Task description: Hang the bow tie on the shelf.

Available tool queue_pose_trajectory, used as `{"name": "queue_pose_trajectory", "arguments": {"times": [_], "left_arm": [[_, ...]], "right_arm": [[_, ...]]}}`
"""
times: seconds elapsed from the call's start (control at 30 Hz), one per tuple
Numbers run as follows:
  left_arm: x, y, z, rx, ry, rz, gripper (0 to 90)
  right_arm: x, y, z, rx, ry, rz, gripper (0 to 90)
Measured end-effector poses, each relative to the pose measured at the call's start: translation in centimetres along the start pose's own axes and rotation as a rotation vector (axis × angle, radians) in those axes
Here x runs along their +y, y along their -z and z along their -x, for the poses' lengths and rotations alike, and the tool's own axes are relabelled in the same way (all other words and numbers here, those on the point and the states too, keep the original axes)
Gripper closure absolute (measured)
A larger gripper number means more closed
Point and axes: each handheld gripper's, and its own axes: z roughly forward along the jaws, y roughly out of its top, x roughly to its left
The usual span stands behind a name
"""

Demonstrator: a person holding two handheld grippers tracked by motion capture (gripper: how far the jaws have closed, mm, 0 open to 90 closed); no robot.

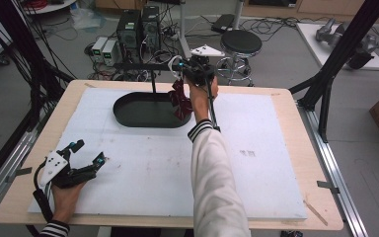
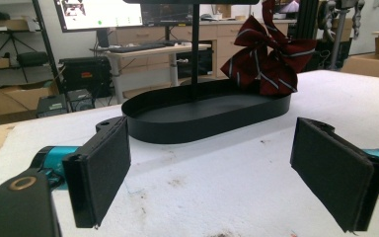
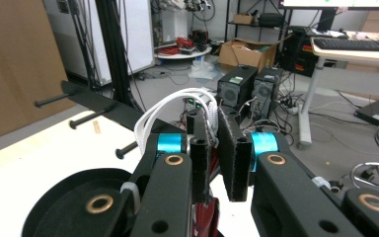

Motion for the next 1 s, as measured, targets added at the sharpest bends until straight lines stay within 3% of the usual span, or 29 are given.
{"name": "queue_pose_trajectory", "arguments": {"times": [0.13,0.43,0.63,0.77,1.0], "left_arm": [[0.0,0.0,0.0,-0.001,0.001,-0.002,15.9],[0.0,0.0,-0.1,-0.004,0.0,-0.004,15.9],[0.0,0.1,0.0,-0.004,0.003,0.005,15.9],[0.0,0.1,0.0,-0.004,0.003,0.008,15.9],[0.0,0.1,0.0,-0.005,0.004,0.013,15.9]], "right_arm": [[-0.3,-0.6,0.2,0.0,-0.026,0.0,83.9],[0.4,-1.3,-0.3,-0.02,0.019,0.001,83.8],[0.0,-1.6,0.1,-0.038,0.006,-0.046,83.6],[0.0,-1.6,0.0,-0.079,0.047,-0.083,83.5],[-0.3,-1.1,0.9,-0.116,0.053,-0.123,83.5]]}}
